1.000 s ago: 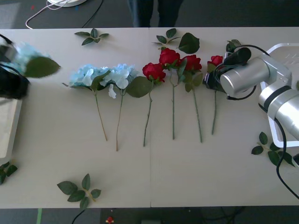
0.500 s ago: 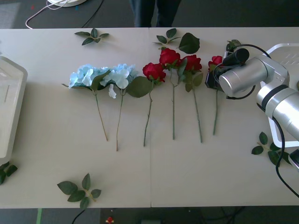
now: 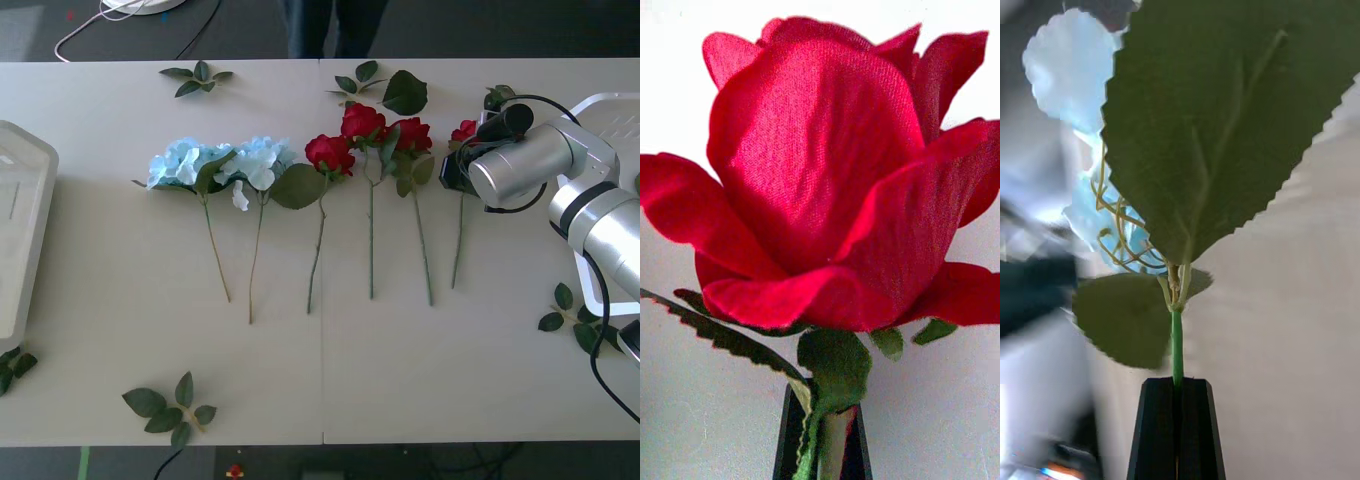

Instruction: Place the red flowers into the right box and the blue flowers into the left box. If a person shows an open palm, hand one flower to the person first, then continue sorting.

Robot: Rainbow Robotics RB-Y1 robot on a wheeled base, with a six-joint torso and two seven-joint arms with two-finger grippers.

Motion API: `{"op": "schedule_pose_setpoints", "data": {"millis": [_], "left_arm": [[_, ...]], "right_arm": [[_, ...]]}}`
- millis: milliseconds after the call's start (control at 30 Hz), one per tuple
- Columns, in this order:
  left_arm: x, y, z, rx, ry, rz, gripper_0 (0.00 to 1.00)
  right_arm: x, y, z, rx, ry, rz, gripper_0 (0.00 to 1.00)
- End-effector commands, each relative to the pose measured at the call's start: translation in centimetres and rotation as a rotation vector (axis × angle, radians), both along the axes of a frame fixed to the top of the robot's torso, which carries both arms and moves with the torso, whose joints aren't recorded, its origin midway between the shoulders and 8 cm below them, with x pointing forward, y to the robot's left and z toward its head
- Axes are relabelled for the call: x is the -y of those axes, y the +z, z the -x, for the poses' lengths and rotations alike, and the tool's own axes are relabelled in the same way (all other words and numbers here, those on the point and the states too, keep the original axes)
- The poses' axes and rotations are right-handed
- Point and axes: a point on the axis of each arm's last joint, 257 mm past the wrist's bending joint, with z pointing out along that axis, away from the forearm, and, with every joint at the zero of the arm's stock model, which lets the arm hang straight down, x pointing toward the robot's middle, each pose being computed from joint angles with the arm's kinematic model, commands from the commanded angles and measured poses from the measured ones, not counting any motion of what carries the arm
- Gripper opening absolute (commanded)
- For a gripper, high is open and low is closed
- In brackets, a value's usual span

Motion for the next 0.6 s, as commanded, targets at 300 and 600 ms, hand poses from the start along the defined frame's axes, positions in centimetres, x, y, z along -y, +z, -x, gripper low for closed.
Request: {"op": "schedule_pose_setpoints", "data": {"millis": [300,600], "left_arm": [[-5.2,-4.0,1.7,-0.074,0.075,-0.331,0.00],[-4.9,-5.3,1.5,-0.052,0.083,-0.311,0.00]], "right_arm": [[-1.4,5.7,-0.5,0.128,0.110,-0.028,0.00],[0.8,10.8,3.3,0.242,0.187,-0.071,0.00]]}}
